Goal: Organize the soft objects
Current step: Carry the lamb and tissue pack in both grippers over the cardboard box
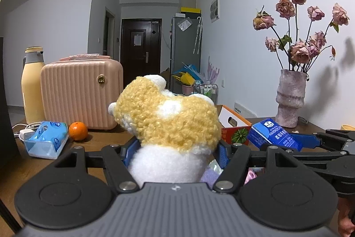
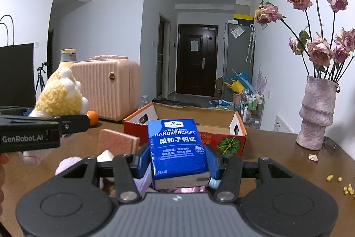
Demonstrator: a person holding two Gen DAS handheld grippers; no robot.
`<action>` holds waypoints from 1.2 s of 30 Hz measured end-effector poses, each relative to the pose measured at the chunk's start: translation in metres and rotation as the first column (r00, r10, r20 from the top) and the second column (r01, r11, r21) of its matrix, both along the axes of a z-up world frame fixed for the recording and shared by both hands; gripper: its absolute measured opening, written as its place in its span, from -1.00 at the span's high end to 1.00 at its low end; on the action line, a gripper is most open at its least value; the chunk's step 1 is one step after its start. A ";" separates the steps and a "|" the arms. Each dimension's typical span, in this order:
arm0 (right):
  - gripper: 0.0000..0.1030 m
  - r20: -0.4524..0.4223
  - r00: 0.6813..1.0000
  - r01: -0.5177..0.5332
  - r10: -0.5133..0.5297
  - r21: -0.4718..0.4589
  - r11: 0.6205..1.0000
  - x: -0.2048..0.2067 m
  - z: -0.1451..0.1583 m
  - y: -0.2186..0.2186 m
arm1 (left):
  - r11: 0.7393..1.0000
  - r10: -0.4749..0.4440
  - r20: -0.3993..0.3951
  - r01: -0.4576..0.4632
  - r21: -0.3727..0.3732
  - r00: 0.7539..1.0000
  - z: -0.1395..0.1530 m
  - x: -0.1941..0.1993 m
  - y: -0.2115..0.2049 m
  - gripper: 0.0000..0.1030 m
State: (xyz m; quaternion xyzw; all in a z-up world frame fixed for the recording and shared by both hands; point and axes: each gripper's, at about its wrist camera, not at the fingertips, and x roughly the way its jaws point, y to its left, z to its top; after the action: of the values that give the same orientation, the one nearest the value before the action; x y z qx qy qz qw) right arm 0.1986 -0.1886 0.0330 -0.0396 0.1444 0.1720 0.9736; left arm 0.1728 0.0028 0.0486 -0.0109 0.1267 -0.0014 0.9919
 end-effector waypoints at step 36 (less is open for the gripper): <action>0.00 -0.018 0.998 0.058 -0.057 0.025 0.998 0.115 0.001 0.004 | 0.998 0.053 -0.003 -0.053 -0.046 0.999 0.007 0.117 -0.014 -0.31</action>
State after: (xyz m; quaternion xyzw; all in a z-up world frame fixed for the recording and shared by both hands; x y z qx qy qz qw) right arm 0.3138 -0.1845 0.0339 -0.0213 0.1517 0.1462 0.9773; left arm 0.2901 -0.0116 0.0556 -0.0372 0.1272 0.0220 0.9909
